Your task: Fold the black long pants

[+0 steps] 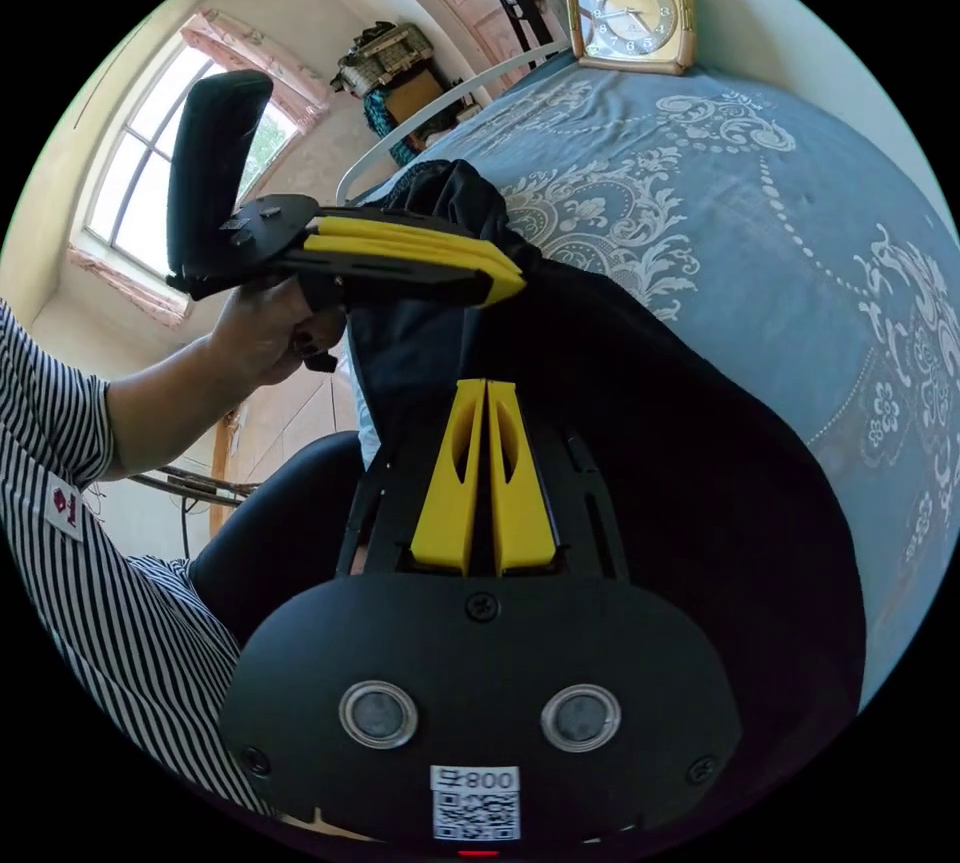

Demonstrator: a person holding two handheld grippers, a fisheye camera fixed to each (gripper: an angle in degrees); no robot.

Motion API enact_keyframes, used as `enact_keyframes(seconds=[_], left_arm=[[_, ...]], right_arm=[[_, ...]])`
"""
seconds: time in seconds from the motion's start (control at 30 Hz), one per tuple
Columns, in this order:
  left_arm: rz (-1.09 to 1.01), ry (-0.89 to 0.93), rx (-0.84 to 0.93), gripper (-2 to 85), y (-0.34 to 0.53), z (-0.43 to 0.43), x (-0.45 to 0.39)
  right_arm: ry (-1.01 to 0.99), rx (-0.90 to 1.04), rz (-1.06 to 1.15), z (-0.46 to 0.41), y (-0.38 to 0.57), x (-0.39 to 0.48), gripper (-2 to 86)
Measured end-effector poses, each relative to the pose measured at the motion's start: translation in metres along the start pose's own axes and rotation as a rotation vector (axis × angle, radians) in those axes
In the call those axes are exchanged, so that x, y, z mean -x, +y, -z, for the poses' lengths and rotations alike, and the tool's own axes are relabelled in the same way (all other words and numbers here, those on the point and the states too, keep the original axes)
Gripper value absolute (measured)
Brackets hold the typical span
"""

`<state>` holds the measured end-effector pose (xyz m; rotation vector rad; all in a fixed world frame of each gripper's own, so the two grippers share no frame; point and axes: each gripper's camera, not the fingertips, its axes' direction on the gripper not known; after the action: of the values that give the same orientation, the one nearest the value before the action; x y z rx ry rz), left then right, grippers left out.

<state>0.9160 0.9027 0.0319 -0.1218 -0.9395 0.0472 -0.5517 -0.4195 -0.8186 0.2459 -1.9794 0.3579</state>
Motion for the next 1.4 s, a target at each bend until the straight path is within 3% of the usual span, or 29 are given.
enact_keyframes(seconds=[0.2,0.37,0.53,1.0,1.17,1.4], left_arm=[[0.082,0.130,-0.122,0.2,-0.027,0.002,0.029],[0.109,0.182,-0.093,0.2,-0.056,-0.024,0.052],[0.182,0.238,-0.017,0.2,-0.072,-0.066,0.076],[0.267,0.370,-0.216,0.2,0.007,-0.069,0.106],[0.264,0.357,-0.132,0.2,0.030,-0.096,0.098],[0.248,0.329,-0.138,0.2,0.042,-0.118,0.100]], right_arm=[[0.048,-0.140,-0.063,0.043,0.000,-0.031,0.2],[0.116,-0.184,-0.080,0.059,-0.018,-0.071,0.8],[-0.036,-0.096,-0.081,0.032,-0.054,-0.113,3.5],[-0.347,-0.167,-0.228,0.026,-0.071,-0.208,6.6],[-0.440,-0.115,-0.226,0.012,-0.086,-0.221,7.3],[-0.480,-0.092,-0.211,0.003,-0.107,-0.228,1.6]])
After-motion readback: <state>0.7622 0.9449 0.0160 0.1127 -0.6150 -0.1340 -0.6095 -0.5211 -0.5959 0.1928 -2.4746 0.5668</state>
